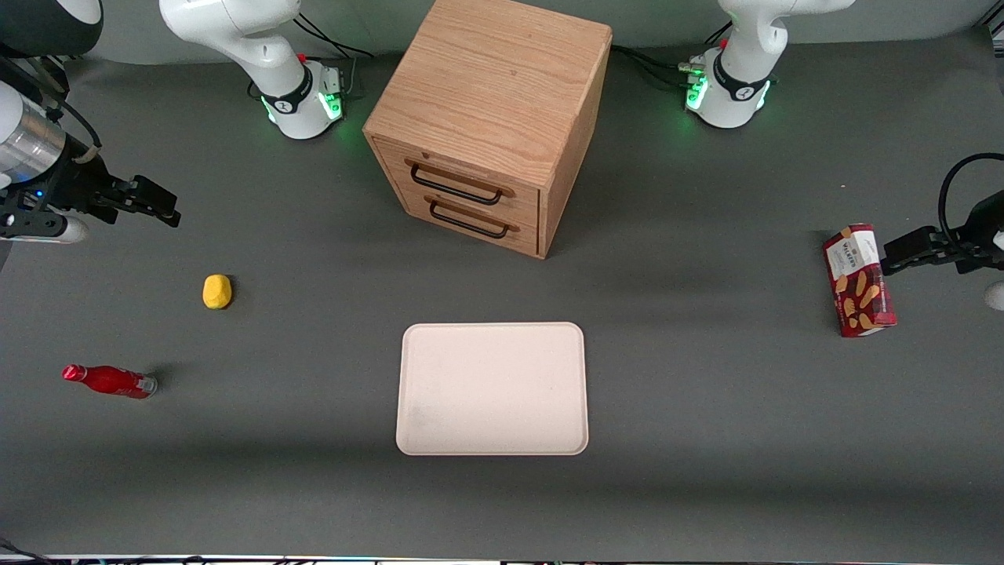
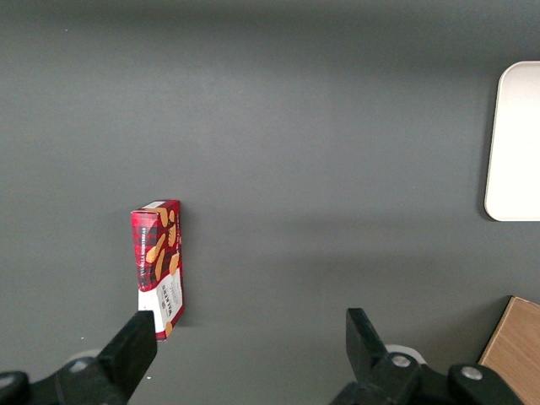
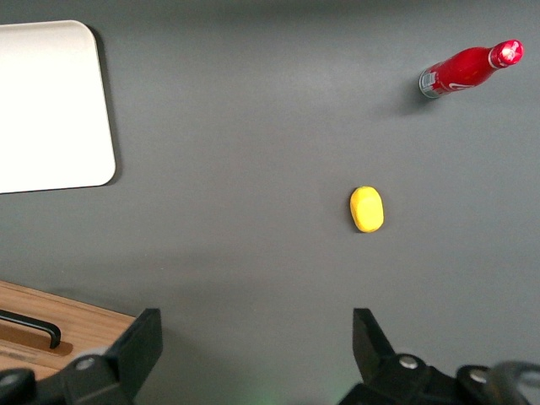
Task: Place coke bottle on tray
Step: 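Move the right gripper down over the red Coca-Cola bottle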
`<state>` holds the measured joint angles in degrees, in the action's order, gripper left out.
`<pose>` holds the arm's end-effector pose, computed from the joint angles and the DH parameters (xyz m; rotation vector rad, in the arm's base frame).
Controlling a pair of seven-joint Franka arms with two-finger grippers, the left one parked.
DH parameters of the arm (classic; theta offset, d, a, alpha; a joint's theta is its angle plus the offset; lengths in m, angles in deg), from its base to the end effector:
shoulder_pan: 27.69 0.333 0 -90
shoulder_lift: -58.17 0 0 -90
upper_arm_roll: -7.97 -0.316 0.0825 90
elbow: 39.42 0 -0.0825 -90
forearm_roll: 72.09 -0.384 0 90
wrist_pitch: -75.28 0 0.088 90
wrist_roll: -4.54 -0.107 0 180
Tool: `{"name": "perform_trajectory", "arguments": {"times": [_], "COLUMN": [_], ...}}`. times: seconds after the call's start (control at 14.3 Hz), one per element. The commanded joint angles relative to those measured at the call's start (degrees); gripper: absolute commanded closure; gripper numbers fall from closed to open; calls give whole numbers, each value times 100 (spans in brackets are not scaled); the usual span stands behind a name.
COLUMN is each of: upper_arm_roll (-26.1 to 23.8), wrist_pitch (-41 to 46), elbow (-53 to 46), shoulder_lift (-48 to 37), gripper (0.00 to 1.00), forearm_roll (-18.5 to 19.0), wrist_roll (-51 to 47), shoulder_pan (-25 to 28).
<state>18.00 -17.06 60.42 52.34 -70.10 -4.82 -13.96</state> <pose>0.5235 0.0260 0.6008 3.1173 -0.1492 -0.0445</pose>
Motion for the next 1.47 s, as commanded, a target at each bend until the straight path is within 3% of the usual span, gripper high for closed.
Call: {"name": "perform_trajectory", "arguments": {"times": [0.0, 0.28, 0.77, 0.91, 1.4], "upper_arm_roll": [-9, 17, 965, 1211, 2222], "wrist_pitch": [41, 23, -73, -572, -1734], "elbow": [-131, -131, -1273, -1388, -1397], "shoulder_lift": [56, 161, 1653, 2067, 3122], "gripper": [0, 0, 0, 0, 0], "forearm_roll": [13, -250, -313, -321, -1295], "wrist_roll": [-75, -5, 2656, 3454, 5679], "shoulder_pan": [-19, -37, -125, -195, -362]}}
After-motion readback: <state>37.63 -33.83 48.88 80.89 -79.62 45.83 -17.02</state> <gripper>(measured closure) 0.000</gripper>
